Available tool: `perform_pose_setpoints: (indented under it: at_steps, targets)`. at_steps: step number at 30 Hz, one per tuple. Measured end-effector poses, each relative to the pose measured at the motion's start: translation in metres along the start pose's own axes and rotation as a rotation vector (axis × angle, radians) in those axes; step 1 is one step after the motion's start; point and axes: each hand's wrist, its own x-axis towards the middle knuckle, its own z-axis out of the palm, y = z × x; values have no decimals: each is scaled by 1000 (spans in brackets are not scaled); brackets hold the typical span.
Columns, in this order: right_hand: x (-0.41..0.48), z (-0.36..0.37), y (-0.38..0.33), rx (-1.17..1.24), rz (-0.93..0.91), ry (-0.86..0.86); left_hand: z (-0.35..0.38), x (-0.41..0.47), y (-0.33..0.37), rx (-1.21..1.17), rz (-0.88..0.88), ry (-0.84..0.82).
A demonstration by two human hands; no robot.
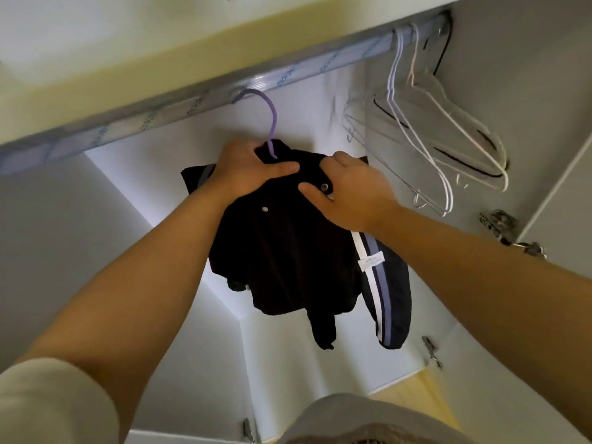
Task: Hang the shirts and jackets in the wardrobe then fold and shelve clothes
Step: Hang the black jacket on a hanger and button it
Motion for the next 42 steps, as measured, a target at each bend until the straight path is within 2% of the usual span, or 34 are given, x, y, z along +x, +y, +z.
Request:
perform_pose_setpoints:
  at_steps: [5,10,16,21,22,25,27,29,32,35,39,42]
  targets:
    - [11,-1,-5,-185,171,-27,0,23,12,-71,40,68]
    - [29,-13,-7,-4,338,-82,4,47,17,-103,53,92]
    - [56,-21,-22,-46,384,-57,5,62,10,74,163,167]
    - [43,-4,-17,-169,411,-159,21,52,-20,148,216,97]
    - [41,0,-17,-170,415,-161,24,48,-26,191,238,130]
    - [40,6,-15,-159,460,-138,30,44,-36,275,280,382]
    - [38,10,-13,-272,487,-77,33,45,-37,188,220,389]
    - [32,15,-12,-362,500,29,37,45,-38,-39,117,307]
    - [19,23,-15,-321,538,111,44,43,-47,-309,1,309]
    - [5,30,-19,-182,608,102,55,39,-60,-381,-90,319]
    - [-10,34,-25,-171,654,40,59,35,-72,-462,-180,220]
    - [-16,32,-28,46,735,-37,54,27,-75,-397,-179,143]
